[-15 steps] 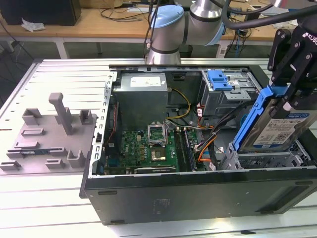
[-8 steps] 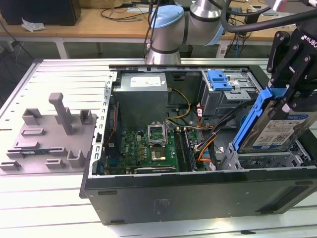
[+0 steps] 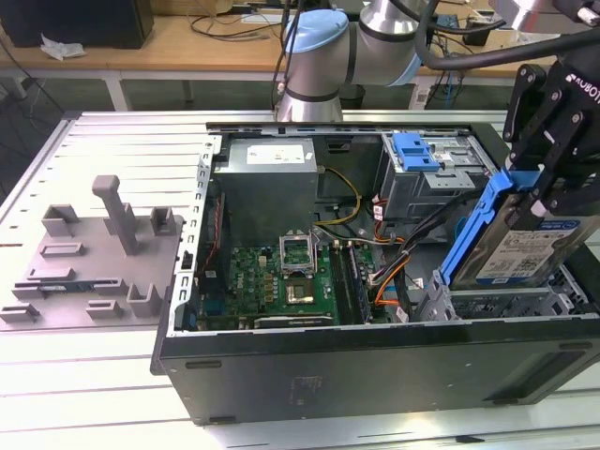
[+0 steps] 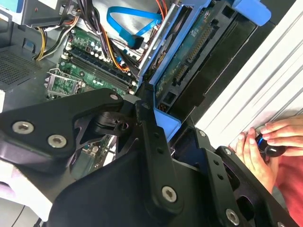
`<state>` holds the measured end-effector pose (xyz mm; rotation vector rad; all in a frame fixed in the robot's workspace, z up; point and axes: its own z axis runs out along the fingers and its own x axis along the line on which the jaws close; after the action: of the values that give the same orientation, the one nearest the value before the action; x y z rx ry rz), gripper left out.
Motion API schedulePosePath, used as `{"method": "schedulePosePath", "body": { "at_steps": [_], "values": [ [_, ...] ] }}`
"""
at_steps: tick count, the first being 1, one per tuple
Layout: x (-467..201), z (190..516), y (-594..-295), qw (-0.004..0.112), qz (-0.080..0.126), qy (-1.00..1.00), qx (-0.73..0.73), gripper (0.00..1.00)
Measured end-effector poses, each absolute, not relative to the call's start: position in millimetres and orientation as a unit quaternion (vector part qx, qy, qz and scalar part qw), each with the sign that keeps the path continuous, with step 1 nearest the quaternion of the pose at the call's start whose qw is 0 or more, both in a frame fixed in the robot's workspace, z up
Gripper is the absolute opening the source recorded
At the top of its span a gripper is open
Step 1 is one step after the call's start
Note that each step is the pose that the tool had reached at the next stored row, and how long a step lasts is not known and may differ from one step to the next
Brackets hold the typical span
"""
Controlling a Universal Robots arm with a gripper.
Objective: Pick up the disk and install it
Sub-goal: 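Insert the disk into the insertion slot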
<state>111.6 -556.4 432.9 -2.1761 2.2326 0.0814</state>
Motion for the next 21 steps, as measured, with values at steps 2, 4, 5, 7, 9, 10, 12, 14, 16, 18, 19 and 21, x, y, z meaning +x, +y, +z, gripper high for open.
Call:
{"method": "schedulePosePath", "body": {
  "at_steps": [2, 4, 5, 7, 9, 10, 12, 14, 16, 18, 19, 21],
  "values": [
    [111.6, 431.8, -556.4, 0.011, 0.026, 0.716, -0.698, 0.36],
    [111.6, 430.5, -556.4, 0.011, 0.026, 0.716, -0.698, 0.36],
    [111.6, 429.7, -556.4, 0.011, 0.026, 0.716, -0.698, 0.36],
    [111.6, 428.3, -556.4, 0.011, 0.026, 0.716, -0.698, 0.36],
    [111.6, 427.2, -556.4, 0.011, 0.026, 0.716, -0.698, 0.36],
    [111.6, 426.6, -556.4, 0.011, 0.026, 0.716, -0.698, 0.36],
    [111.6, 425.4, -556.4, 0.011, 0.026, 0.716, -0.698, 0.36],
    [111.6, 423.9, -556.4, 0.011, 0.026, 0.716, -0.698, 0.36],
    [111.6, 421.9, -556.4, 0.011, 0.026, 0.716, -0.698, 0.36],
    [111.6, 420.4, -556.4, 0.011, 0.026, 0.716, -0.698, 0.36],
    [111.6, 419.5, -556.4, 0.011, 0.026, 0.716, -0.698, 0.36],
    [111.6, 417.7, -556.4, 0.011, 0.026, 0.716, -0.698, 0.36]
  ]
}}
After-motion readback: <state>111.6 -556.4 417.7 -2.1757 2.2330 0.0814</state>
